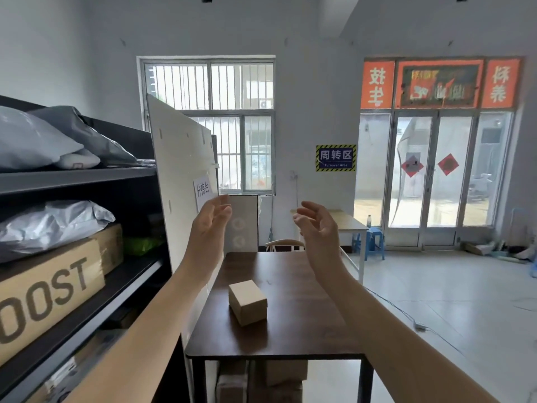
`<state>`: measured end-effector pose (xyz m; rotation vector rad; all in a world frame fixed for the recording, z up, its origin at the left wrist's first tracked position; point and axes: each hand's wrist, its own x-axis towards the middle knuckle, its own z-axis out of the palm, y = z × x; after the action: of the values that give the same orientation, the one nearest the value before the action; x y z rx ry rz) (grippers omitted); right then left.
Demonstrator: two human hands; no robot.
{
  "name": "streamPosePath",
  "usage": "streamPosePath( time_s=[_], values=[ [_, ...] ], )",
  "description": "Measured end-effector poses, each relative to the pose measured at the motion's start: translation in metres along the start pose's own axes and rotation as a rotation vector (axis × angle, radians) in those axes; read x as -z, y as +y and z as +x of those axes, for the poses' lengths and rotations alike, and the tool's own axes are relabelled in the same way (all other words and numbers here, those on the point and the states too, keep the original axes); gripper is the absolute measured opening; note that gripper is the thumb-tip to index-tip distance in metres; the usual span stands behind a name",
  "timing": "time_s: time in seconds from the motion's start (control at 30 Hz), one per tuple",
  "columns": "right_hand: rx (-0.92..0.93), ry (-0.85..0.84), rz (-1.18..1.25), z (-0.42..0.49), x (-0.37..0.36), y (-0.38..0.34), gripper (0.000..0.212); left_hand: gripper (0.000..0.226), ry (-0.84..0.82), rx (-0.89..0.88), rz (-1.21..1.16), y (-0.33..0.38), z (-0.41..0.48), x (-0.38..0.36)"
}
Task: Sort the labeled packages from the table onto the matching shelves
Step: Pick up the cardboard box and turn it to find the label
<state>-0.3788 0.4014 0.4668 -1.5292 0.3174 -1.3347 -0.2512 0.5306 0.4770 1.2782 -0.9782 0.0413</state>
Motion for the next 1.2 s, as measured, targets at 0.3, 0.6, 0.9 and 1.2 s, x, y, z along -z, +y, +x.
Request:
streamPosePath(
  time_s=[0.3, 0.6, 0.9, 1.2],
  values=[
    [0.07, 0.058, -0.061, 0.049, -0.047, 0.023, 0.025, 0.029, -0.055, 0.006, -0.053, -0.054, 0.063, 0.017],
    [0.062, 0.106, -0.091, 0.09, -0.073, 0.06, 0.026, 0.04, -0.105, 0.06, -0.115, -0.095, 0.116, 0.015],
    [0.068, 0.072, -0.101, 0.156, -0.069, 0.109, 0.027, 0.048, -0.051, 0.085, -0.124, -0.139, 0.165, -0.014],
    [0.056, 0.023, -0.06, 0.23, -0.049, 0.158, 0.026, 0.025, 0.038, 0.041, -0.069, -0.179, 0.218, -0.055]
  ],
)
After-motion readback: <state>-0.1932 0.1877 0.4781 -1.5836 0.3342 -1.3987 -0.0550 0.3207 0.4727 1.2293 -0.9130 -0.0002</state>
